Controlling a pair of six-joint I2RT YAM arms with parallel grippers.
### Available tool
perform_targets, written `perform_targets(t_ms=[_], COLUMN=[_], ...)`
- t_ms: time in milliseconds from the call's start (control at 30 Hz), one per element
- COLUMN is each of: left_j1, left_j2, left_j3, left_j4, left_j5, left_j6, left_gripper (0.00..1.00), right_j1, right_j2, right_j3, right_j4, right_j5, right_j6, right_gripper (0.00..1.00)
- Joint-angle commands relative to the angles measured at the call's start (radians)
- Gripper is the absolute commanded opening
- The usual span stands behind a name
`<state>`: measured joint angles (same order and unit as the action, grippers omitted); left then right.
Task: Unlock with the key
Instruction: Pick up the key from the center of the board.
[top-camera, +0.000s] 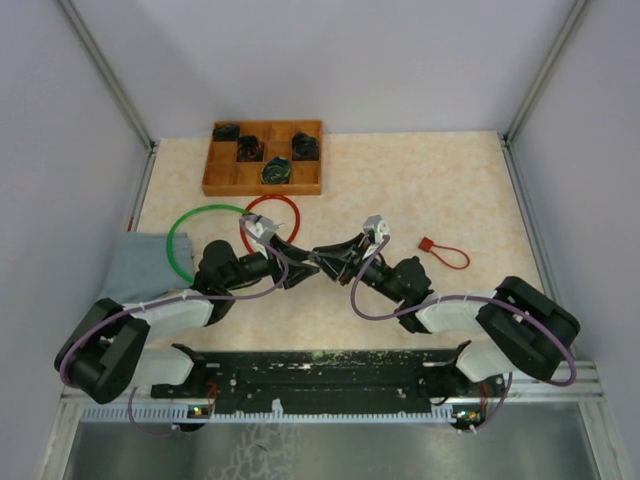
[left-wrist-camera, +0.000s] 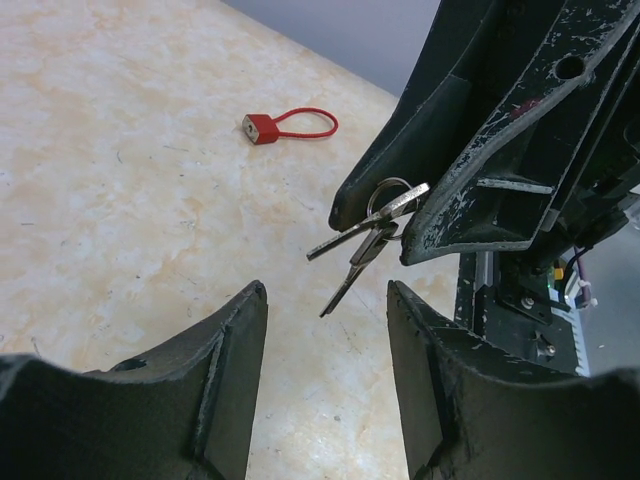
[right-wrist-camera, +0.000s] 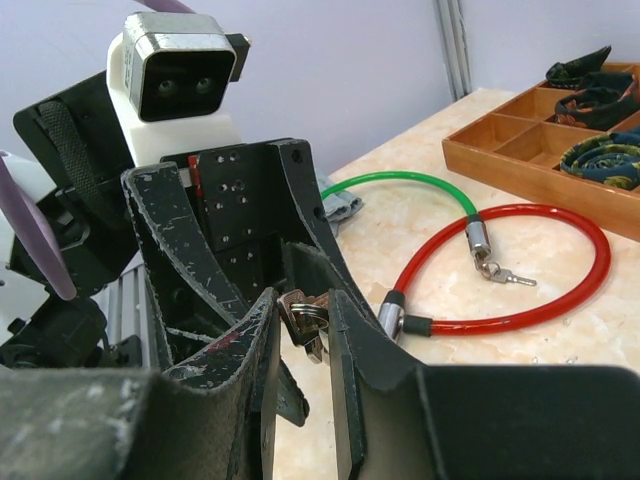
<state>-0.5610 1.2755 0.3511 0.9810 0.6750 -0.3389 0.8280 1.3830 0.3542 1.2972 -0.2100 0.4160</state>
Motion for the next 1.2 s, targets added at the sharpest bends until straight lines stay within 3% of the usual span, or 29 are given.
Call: perform_targets(t_ms=[0,167,367,567,800,900,1000,1067,1167], left_j1=[-0.002,0.0,0.0,0.0,-0.001,-0.001,-0.004,-0.026,-0.086], left_j2=[-0.003,-0.007,0.009,0.019,0.023,0.007,-0.04,-0.083,-0.136], left_j3=[0.015,0.014,0.011,0.005,-0.011,-0.011,0.001,0.038,0.082], left_j4=[0.045,0.069,0.129,0.153,0.15,0.145,0.069,-0.071,-0.275], left_j5=[-0.008,-0.002,0.052,0.085,0.095,0.092,0.064,0.018,-0.106], left_j6=[0.041,0.049,0.021,0.018,0.026,0.041,0.109,0.204,0.353], left_gripper=[0.58,0.57,0.48,0.27,0.18,0.04,0.0,0.0,0.0], right_j1=[-0.004,-0.004,-0.004,-0.004,-0.004,-0.004,-0.004,-0.005,-0.013], right_j2=[0.0,0.0,0.018,0.023,-0.042,-0.067,-0.092,-0.125,-0.218], right_j3=[0.031,0.03,0.033,0.031,0.025,0.026,0.013,-0.004,-0.023], right_j4=[0.08,0.084,0.102,0.116,0.034,-0.004,-0.021,-0.048,-0.174], right_j5=[-0.025,-0.031,-0.039,-0.042,-0.006,-0.005,-0.001,0.011,0.025], right_j6=[0.017,0.021,0.034,0.04,-0.013,-0.024,-0.033,-0.049,-0.089], right_gripper=[0.0,0.0,0.0,0.0,0.0,0.0,0.0,0.02,0.2])
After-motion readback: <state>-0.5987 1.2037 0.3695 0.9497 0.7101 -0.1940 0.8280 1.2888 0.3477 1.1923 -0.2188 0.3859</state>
